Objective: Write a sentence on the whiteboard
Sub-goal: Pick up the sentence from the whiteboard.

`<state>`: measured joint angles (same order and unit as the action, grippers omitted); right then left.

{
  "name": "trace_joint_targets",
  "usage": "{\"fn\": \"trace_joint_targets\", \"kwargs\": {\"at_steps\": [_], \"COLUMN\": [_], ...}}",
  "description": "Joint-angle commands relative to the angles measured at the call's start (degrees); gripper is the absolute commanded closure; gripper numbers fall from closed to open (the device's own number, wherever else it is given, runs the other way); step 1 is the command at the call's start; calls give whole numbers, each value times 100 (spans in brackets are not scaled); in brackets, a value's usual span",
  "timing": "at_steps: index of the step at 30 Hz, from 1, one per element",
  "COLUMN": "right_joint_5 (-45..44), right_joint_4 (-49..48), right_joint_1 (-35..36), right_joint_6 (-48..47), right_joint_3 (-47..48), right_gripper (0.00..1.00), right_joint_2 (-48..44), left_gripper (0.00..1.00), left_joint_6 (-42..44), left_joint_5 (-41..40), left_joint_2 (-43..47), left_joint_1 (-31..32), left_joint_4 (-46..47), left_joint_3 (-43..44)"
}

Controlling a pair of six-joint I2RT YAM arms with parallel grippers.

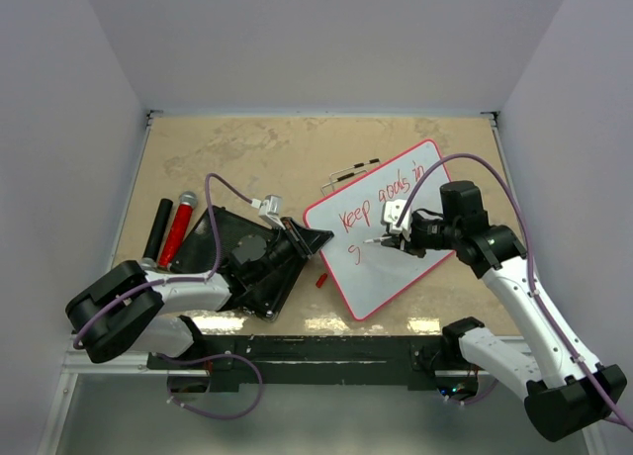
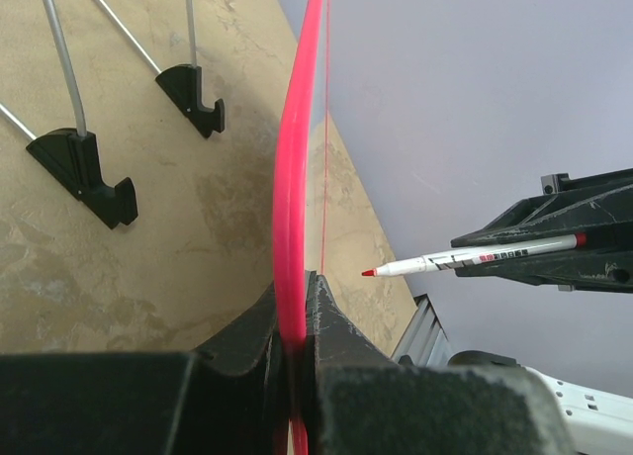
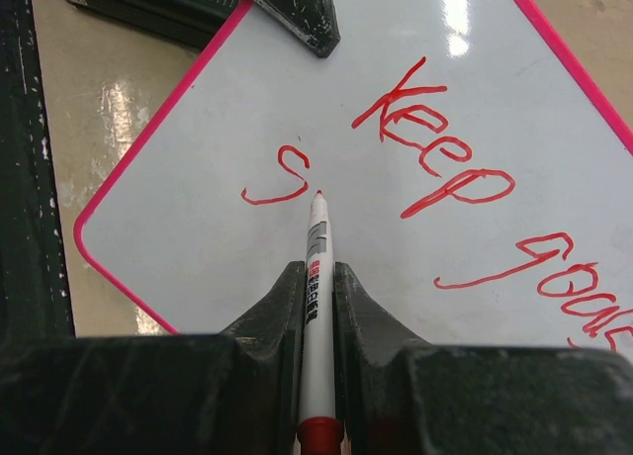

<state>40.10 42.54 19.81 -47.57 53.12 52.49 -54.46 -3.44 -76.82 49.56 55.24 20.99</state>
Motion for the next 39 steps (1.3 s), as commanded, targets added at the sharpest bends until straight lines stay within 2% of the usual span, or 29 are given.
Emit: {"fn": "trace_joint_targets", "kwargs": {"at_steps": [1,17,24,33,39], "right_joint_5": [130,-28,208,-133,-178], "right_joint_4": [26,-71,-80,-809,-853], "right_joint_1": [-13,-13,-12,-12,-4], "right_joint_6": [-129,-103,-165,354,336], "right_joint_3": [-21,-83,-57,-197,-285], "right_gripper": [100,100,100,100,100], "right_joint_2": [-55,-28,165,306,394], "left_gripper": [100,100,100,100,100], "left_joint_6": [427,410,409,418,427], "left_joint_5": [-7,10,72,81,107], "left_joint_2": [132,106,26,18,-26], "left_joint_1": [1,1,1,1,-8], "left_joint_4": [259,285,338,338,364], "left_joint_3": [-34,-43,19,45,63]}}
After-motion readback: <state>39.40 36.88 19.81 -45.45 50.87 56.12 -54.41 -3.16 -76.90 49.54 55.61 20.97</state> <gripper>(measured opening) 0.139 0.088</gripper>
